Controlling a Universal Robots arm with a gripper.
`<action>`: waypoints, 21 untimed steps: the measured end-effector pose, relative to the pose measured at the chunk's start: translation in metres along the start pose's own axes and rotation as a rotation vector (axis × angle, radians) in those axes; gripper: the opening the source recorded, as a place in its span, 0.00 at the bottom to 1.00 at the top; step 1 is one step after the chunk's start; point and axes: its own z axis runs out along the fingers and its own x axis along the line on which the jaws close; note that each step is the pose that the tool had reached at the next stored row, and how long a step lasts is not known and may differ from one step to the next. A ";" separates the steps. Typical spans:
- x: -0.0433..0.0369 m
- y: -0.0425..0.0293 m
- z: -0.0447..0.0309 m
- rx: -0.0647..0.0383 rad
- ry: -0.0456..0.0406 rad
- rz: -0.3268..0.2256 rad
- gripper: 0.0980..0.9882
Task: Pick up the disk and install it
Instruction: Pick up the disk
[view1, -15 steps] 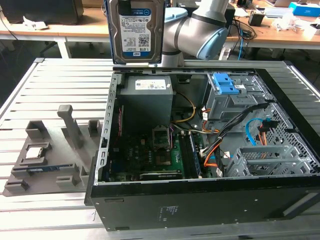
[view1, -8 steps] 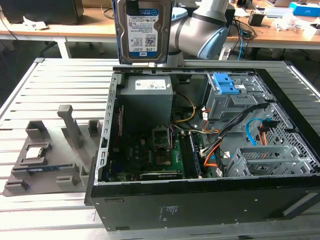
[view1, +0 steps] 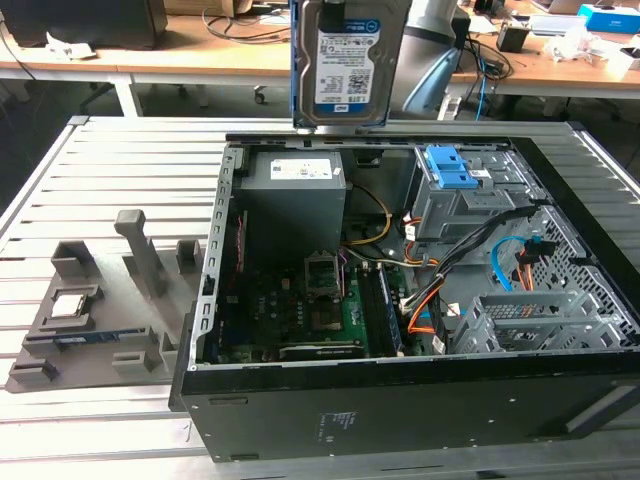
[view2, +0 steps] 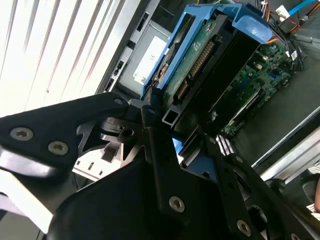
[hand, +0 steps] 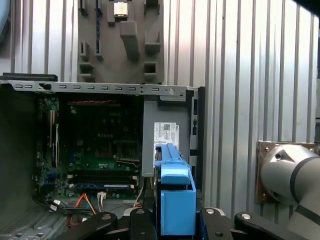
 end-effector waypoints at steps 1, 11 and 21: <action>0.0000 -0.0042 0.0000 0.000 0.0000 0.000 0.30; 0.0000 -0.0576 -0.0006 0.000 0.0000 0.000 0.30; -0.0008 -0.0965 -0.0010 0.000 0.0007 0.000 0.30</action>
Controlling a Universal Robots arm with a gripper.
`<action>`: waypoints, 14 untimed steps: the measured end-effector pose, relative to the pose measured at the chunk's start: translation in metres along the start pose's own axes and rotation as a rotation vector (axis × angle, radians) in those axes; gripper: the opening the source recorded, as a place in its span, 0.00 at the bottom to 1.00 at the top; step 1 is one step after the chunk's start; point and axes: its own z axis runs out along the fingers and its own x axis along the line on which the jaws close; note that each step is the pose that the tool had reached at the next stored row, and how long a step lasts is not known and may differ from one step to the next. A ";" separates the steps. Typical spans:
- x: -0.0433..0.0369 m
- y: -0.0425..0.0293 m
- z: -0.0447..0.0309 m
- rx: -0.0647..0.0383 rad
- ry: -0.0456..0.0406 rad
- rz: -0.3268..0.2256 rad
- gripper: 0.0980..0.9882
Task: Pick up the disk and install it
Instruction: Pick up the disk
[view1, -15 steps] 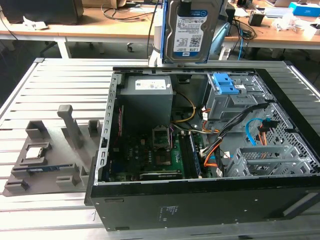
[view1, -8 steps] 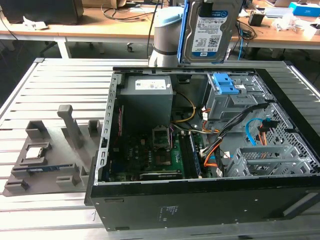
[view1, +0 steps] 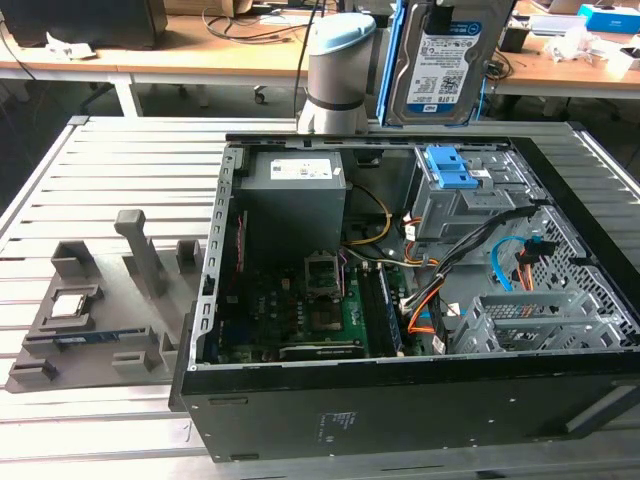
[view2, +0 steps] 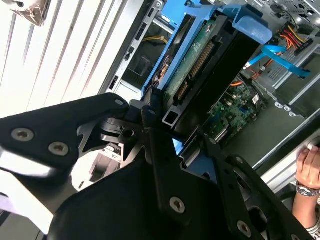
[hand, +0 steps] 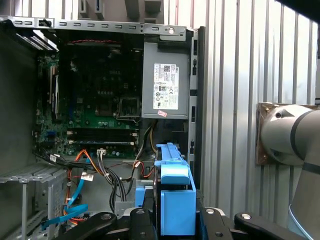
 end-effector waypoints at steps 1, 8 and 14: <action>0.0003 0.0000 0.0000 0.000 -0.0001 0.000 0.30; 0.0127 0.0004 -0.0001 0.000 0.0000 0.000 0.30; 0.0304 0.0010 -0.0001 0.000 0.0000 0.000 0.30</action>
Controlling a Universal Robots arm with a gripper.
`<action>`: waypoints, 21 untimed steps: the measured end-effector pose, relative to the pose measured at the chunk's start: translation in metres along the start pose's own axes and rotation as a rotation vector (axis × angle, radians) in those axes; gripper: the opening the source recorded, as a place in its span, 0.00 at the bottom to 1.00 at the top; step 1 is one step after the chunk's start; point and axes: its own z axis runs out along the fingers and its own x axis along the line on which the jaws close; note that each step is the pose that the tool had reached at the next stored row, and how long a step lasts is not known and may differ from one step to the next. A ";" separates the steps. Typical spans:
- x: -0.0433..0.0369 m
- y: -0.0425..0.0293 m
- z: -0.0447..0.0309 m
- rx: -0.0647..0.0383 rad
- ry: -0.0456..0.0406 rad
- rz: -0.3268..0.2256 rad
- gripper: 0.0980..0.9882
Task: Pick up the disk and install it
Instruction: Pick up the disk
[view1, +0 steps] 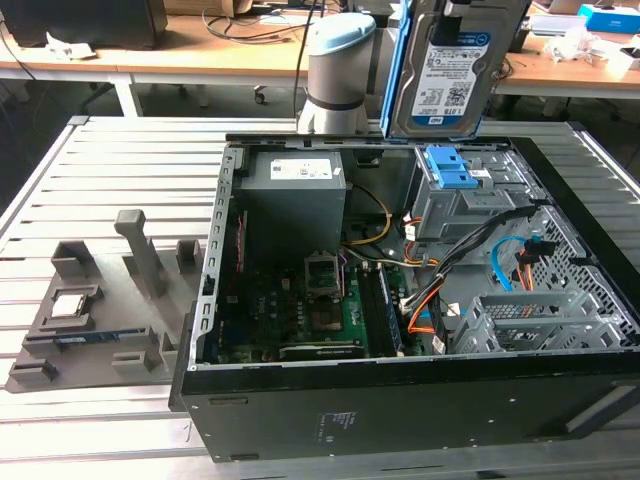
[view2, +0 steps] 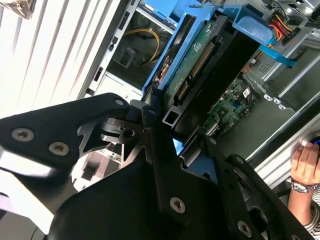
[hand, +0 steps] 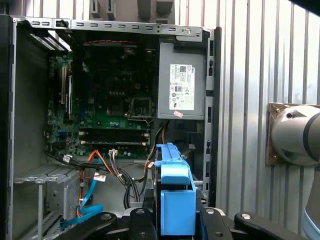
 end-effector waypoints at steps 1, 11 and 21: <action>0.0031 0.0001 0.0000 0.000 0.0000 0.000 0.30; 0.0292 0.0009 0.0007 0.000 0.0025 0.000 0.30; 0.0417 0.0013 0.0017 0.000 0.0050 0.000 0.30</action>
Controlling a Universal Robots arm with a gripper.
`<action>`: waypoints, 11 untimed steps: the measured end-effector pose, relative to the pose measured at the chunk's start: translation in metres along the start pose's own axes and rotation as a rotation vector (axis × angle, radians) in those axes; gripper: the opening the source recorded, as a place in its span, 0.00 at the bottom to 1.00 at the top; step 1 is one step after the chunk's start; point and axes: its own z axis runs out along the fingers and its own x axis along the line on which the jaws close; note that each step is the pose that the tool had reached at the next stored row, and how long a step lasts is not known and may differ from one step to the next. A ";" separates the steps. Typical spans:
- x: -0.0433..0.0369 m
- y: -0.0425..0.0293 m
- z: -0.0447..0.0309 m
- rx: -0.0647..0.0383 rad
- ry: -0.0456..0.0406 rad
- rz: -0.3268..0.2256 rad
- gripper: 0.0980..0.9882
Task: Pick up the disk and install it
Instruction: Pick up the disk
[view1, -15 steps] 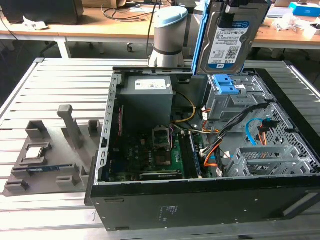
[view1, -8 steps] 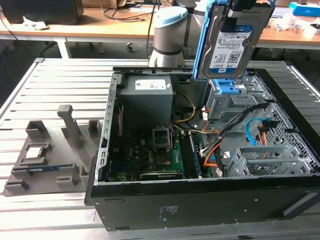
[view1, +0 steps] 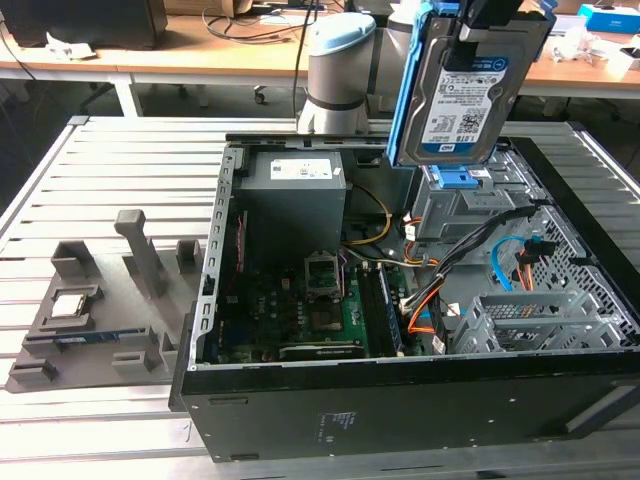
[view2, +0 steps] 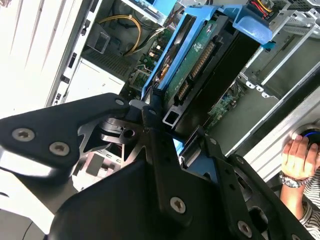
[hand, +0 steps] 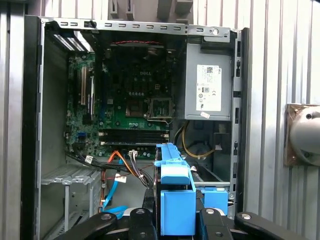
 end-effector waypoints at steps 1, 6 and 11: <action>0.0016 0.0000 0.0001 0.000 0.0003 0.000 0.30; 0.0057 0.0002 0.0006 0.000 0.0014 0.000 0.30; 0.0118 0.0003 0.0013 0.000 0.0028 0.000 0.30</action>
